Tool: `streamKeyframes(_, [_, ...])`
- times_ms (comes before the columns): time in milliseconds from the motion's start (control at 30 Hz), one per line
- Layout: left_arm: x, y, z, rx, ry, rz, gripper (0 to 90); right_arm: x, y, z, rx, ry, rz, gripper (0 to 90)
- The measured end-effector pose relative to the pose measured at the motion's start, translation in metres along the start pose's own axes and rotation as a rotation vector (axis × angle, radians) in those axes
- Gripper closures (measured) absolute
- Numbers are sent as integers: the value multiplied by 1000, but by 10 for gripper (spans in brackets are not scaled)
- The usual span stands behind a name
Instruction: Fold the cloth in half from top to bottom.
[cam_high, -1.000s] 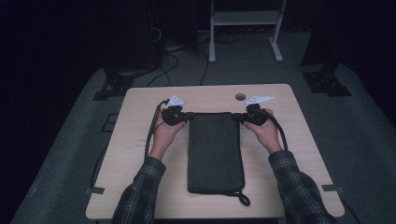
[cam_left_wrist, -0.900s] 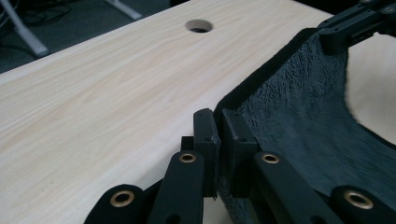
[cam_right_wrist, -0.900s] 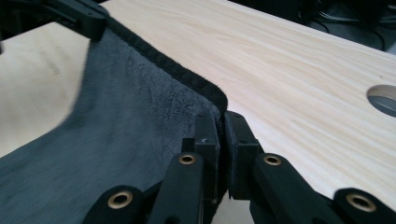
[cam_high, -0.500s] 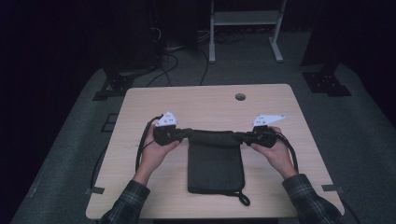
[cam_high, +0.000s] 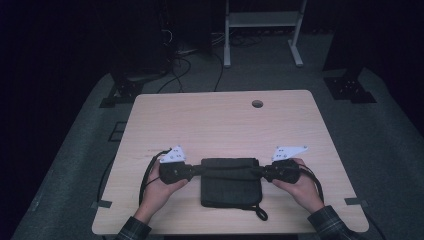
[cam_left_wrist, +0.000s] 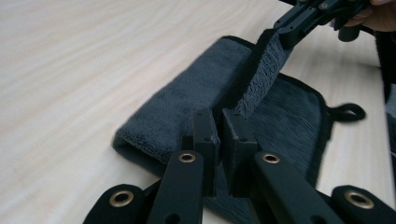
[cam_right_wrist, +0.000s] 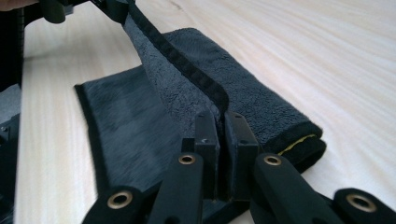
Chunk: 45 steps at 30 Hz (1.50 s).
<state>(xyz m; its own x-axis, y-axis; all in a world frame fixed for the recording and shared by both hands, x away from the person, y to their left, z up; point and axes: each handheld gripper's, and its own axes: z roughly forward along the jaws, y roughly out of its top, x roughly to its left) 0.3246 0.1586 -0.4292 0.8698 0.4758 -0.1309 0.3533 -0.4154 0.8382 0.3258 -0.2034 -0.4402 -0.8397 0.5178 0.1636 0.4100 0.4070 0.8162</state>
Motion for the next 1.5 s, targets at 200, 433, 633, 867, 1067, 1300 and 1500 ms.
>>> streamKeyframes(200, [-9, -11, 2, 32, -22, -4, 847, 11, -12, -2, 30, 20, -11, 837])
streamKeyframes(433, [-19, -19, 5, 64, -69, -13, 846, 20, -28, -3, 71, 33, -14, 830])
streamKeyframes(633, [-23, -30, 5, 104, -90, -25, 781, 27, -36, -5, 91, 65, -16, 737])
streamKeyframes(867, [-19, -20, -9, 24, -80, -34, 693, 30, -29, -24, -8, 76, -1, 724])
streamKeyframes(1067, [-14, -16, 7, 41, -71, -33, 744, 24, -27, -10, 31, 55, 1, 812])
streamKeyframes(1300, [-27, -25, 25, 130, -130, 0, 758, 38, -30, 11, 116, 102, -46, 829])
streamKeyframes(1500, [-32, -37, 26, 178, -123, 42, 757, 51, -40, 14, 161, 80, -129, 836])
